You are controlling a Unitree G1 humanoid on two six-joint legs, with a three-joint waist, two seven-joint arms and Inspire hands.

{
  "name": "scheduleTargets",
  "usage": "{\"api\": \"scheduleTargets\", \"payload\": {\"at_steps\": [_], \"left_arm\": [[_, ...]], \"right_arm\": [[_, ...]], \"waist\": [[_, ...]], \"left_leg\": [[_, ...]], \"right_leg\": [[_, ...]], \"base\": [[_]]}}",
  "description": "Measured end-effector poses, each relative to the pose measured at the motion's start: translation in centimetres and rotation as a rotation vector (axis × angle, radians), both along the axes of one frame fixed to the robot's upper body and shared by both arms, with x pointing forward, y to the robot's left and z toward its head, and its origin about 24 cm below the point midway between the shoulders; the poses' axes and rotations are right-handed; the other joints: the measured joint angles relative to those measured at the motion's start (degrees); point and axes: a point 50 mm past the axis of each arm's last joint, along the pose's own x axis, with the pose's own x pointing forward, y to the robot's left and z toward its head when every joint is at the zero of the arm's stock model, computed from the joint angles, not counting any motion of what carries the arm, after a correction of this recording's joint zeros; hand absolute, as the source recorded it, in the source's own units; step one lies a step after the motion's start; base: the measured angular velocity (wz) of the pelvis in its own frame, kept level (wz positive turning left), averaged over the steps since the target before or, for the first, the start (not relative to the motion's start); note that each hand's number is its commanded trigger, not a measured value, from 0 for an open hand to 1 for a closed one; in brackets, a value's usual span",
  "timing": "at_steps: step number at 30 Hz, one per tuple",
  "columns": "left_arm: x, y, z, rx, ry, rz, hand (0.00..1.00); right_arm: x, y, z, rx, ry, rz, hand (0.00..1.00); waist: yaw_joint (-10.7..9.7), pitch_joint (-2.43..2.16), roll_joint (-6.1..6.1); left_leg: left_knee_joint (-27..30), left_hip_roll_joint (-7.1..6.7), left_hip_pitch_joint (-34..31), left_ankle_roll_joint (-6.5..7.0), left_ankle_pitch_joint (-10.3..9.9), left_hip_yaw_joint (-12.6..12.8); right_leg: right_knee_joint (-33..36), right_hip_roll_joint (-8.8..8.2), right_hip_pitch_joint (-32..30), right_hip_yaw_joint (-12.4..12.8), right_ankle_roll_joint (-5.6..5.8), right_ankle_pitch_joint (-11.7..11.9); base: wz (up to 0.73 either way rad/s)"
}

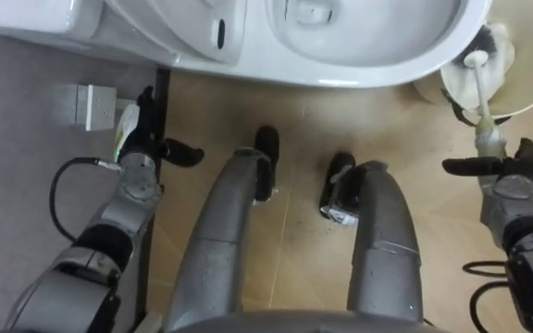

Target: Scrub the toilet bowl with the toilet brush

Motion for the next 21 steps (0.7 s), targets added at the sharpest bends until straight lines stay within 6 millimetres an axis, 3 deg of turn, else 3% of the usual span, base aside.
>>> {"api": "scheduleTargets", "payload": {"at_steps": [10,21], "left_arm": [[-0.3,-0.3,-0.2,0.006,0.0,-0.031,0.0],[-1.6,-0.2,-1.0,-0.003,0.026,-0.023,0.0]], "right_arm": [[0.2,0.6,-0.3,0.087,-0.025,0.01,1.0],[-1.8,0.3,-1.6,0.152,-0.003,-0.051,1.0]], "waist": [[0.6,0.0,0.04],[1.3,-0.08,0.14]], "left_leg": [[1.7,0.13,-1.0,-0.56,-0.4,-0.1],[1.9,0.1,-0.2,-0.4,-0.4,-0.1]], "right_leg": [[1.7,-0.41,-1.0,-0.1,-0.53,-0.4],[2.0,-0.8,-0.1,-0.4,-0.62,-0.5]], "base": [[0.0],[0.0]]}}
